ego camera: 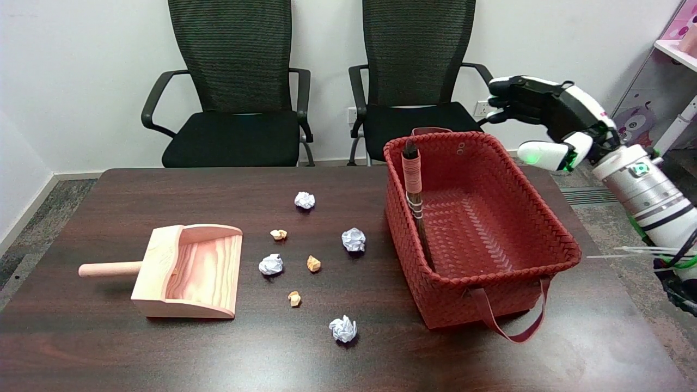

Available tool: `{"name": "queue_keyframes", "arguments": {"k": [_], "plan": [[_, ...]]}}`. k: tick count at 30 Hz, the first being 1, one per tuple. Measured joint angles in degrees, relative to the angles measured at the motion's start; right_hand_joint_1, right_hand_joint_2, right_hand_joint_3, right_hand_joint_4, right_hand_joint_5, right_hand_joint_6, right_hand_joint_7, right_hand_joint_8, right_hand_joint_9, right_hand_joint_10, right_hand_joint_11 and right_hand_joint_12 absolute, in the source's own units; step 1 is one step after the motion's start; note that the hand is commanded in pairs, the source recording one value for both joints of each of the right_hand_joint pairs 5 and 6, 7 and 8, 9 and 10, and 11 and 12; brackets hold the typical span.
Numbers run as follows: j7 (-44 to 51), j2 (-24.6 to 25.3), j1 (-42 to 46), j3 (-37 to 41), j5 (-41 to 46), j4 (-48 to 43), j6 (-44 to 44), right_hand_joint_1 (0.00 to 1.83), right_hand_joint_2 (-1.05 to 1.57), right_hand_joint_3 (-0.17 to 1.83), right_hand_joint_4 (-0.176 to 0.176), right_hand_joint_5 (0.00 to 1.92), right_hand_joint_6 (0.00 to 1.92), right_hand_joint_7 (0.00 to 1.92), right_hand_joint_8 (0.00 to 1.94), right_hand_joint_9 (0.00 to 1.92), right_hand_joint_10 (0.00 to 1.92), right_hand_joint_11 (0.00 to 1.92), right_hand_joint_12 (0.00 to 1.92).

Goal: Pick up the broom by its handle.

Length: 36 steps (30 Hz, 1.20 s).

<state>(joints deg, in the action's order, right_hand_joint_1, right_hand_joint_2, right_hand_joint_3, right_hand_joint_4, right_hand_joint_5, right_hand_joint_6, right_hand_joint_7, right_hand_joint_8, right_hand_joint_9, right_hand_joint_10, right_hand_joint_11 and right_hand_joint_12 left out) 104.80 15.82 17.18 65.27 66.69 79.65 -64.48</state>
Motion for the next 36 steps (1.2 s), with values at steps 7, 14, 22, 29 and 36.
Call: {"name": "queue_keyframes", "arguments": {"k": [7, 14, 22, 29, 36], "plan": [[-1.1, 1.5, -2.2, -0.2, -2.5, 1.8, 4.6, 0.93, -0.19, 0.95, -0.092, 0.37, 0.37, 0.37, 0.37, 0.45, 0.45, 0.61, 0.61], [-1.7, 3.2, -3.8, -0.2, -4.0, 3.3, 9.1, 0.92, -0.19, 0.92, -0.078, 0.34, 0.34, 0.34, 0.34, 0.44, 0.44, 0.58, 0.58], [-1.8, 5.5, -5.7, 0.1, -5.4, 4.9, 15.0, 0.92, -0.14, 0.89, -0.096, 0.33, 0.33, 0.33, 0.33, 0.45, 0.45, 0.61, 0.61], [-1.9, 7.1, -7.2, 1.3, -7.9, 6.7, 21.4, 0.92, -0.10, 0.86, -0.108, 0.32, 0.32, 0.32, 0.32, 0.45, 0.45, 0.59, 0.59], [-1.8, 8.3, -8.4, 2.7, -10.2, 8.9, 27.4, 0.92, -0.09, 0.85, -0.112, 0.30, 0.30, 0.30, 0.30, 0.44, 0.44, 0.57, 0.57]]}}
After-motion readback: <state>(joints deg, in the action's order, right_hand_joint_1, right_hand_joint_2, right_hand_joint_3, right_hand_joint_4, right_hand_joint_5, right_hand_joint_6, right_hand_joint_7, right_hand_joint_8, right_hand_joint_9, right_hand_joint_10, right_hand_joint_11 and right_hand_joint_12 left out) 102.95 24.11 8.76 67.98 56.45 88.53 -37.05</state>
